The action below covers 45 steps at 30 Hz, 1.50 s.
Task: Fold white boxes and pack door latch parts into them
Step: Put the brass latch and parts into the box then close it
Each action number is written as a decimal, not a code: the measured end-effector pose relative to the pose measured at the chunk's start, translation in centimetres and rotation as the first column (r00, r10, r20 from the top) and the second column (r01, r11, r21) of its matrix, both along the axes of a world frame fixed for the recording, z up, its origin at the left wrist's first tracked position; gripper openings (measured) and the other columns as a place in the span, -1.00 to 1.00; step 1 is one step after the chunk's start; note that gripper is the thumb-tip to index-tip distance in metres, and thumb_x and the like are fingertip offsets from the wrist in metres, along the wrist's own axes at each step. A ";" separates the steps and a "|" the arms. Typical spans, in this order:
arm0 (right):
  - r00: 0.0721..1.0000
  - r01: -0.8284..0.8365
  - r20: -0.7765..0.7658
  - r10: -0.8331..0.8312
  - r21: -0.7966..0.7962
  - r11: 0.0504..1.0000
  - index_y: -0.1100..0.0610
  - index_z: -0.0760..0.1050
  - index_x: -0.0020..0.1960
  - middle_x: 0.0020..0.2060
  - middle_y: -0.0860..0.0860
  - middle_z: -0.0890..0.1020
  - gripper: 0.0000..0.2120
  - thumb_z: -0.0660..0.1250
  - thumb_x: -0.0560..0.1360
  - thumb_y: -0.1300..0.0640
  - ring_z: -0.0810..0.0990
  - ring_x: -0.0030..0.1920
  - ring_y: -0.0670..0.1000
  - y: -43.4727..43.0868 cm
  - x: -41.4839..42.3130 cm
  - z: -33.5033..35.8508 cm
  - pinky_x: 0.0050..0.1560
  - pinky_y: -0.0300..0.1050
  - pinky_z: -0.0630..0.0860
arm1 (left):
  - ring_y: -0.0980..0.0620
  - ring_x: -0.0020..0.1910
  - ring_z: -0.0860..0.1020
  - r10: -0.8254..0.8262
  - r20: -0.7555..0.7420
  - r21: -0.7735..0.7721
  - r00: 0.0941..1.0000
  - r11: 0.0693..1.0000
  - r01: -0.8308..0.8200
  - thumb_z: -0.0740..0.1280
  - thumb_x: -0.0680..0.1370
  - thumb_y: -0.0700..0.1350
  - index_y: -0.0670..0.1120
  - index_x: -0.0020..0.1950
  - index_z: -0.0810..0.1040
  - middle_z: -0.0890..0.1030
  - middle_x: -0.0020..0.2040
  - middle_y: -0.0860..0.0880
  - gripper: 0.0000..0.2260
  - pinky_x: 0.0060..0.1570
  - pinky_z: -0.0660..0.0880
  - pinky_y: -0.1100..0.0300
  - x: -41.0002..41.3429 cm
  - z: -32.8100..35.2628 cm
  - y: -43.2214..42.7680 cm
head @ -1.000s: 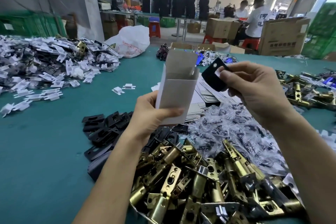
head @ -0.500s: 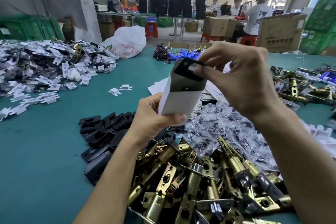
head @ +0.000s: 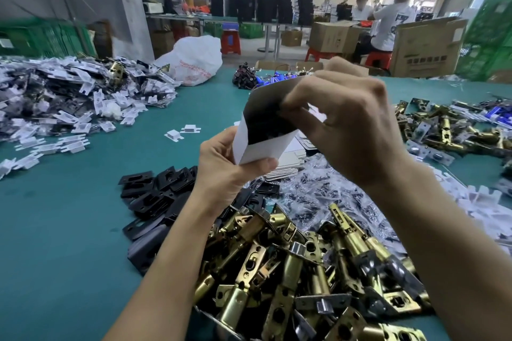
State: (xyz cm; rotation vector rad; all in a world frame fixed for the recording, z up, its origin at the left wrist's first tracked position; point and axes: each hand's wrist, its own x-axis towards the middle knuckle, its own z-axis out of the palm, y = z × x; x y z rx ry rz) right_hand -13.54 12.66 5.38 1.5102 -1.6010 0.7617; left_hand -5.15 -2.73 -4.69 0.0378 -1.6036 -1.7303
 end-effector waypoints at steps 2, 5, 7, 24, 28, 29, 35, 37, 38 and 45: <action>0.998 0.059 0.024 -0.060 0.045 0.997 0.21 0.60 -0.18 -0.31 0.06 0.65 -0.94 0.41 0.47 0.25 0.51 -0.24 0.15 -0.3 0.8 -0.2 -0.36 0.08 0.49 | -0.01 -0.13 0.65 0.001 -0.001 -0.006 1.000 1.000 -0.001 0.62 0.21 -0.37 -0.07 -0.05 0.69 0.72 -0.14 -0.01 -0.61 -0.14 0.64 0.12 0.0 0.0 0.0; 0.974 0.197 0.080 -0.210 0.144 0.970 0.14 0.62 -0.14 -0.32 0.05 0.62 -0.96 0.39 0.45 0.19 0.52 -0.21 0.17 -0.9 1.7 -0.2 -0.35 -0.01 0.47 | 0.00 -0.15 0.65 0.012 0.008 -0.006 1.000 1.000 -0.012 0.57 0.22 -0.33 -0.15 -0.03 0.66 0.72 -0.16 0.00 -0.64 -0.16 0.62 0.16 0.0 -0.1 0.0; 0.944 0.266 0.136 -0.302 0.230 0.936 0.03 0.65 -0.07 -0.26 0.06 0.58 -0.92 0.39 0.47 0.13 0.53 -0.17 0.18 -1.2 1.7 0.2 -0.31 -0.05 0.43 | -0.02 -0.15 0.64 0.030 0.022 0.001 0.999 1.000 -0.030 0.57 0.22 -0.32 -0.13 -0.04 0.67 0.71 -0.16 -0.02 -0.65 -0.16 0.62 0.14 0.0 -0.2 0.0; 0.744 0.180 0.435 -0.507 0.600 0.779 0.11 0.67 0.08 -0.08 0.02 0.70 -0.85 0.39 0.53 0.22 0.59 -0.23 -0.11 2.2 -6.5 -1.6 -0.14 -0.27 0.51 | -0.12 -0.08 0.72 0.089 0.156 0.288 0.984 0.949 -0.132 0.63 0.23 -0.16 0.01 -0.03 0.69 0.73 -0.03 -0.04 -0.65 -0.26 0.66 0.01 0.0 -0.8 -1.3; 0.638 0.029 0.377 -0.672 0.860 0.510 0.05 0.55 0.26 0.06 0.04 0.65 -0.64 0.47 0.49 0.04 0.62 -0.10 -0.05 2.4 -8.2 -6.4 -0.05 -0.16 0.58 | 0.02 -0.06 0.69 0.147 0.152 0.155 0.977 0.973 -0.170 0.65 0.21 -0.14 0.04 0.01 0.68 0.73 -0.05 0.01 -0.59 -0.17 0.64 0.16 -0.2 -0.8 -1.2; 0.655 0.046 0.343 -0.674 0.872 0.488 0.05 0.53 0.29 0.10 0.04 0.63 -0.59 0.46 0.48 -0.02 0.60 -0.04 -0.03 2.2 -8.4 -7.4 0.05 -0.11 0.55 | 0.05 -0.07 0.69 0.136 0.141 0.127 0.981 0.980 -0.154 0.64 0.22 -0.15 0.03 0.02 0.68 0.74 -0.05 0.01 -0.60 -0.15 0.63 0.19 -0.2 -0.8 -1.0; 0.681 0.073 0.371 -0.632 0.824 0.562 0.06 0.67 -0.03 -0.04 -0.01 0.70 -0.76 0.39 0.52 -0.11 0.63 -0.13 -0.05 1.9 -8.9 -8.6 0.01 -0.04 0.56 | 0.02 -0.03 0.69 0.048 0.121 0.042 0.992 0.998 -0.053 0.65 0.25 -0.19 -0.05 0.09 0.66 0.73 -0.02 -0.04 -0.56 -0.10 0.64 0.17 -0.2 -0.8 -0.7; 0.698 0.087 0.371 -0.613 0.805 0.586 0.12 0.68 -0.03 -0.08 0.02 0.70 -0.71 0.34 0.56 -0.09 0.61 -0.18 -0.04 2.0 -8.8 -8.0 -0.02 -0.03 0.57 | -0.03 0.00 0.68 0.031 0.135 0.051 0.990 0.998 -0.038 0.65 0.24 -0.23 -0.10 0.12 0.65 0.73 -0.01 -0.08 -0.53 -0.11 0.65 0.11 -0.2 -0.9 -0.7; 0.707 0.099 0.388 -0.591 0.774 0.626 0.14 0.67 -0.03 -0.14 0.03 0.69 -0.70 0.33 0.56 -0.08 0.57 -0.24 -0.03 2.1 -8.5 -7.5 -0.12 -0.08 0.55 | -0.05 0.00 0.68 0.021 0.147 0.053 0.989 0.998 -0.030 0.63 0.23 -0.22 -0.12 0.13 0.65 0.72 0.00 -0.09 -0.51 -0.11 0.65 0.08 -0.2 -1.0 -0.7; 0.754 -0.185 0.645 0.128 0.021 0.983 -0.07 0.60 0.03 -0.22 -0.03 0.66 -0.87 0.37 0.49 -0.01 0.55 -0.34 -0.17 1.7 -3.0 -0.3 -0.35 -0.32 0.48 | 0.01 -0.09 0.68 -0.043 0.212 0.054 0.976 0.998 0.032 0.62 0.23 -0.24 -0.05 0.04 0.71 0.73 -0.04 -0.12 -0.60 -0.15 0.62 0.17 -0.3 -1.4 -0.8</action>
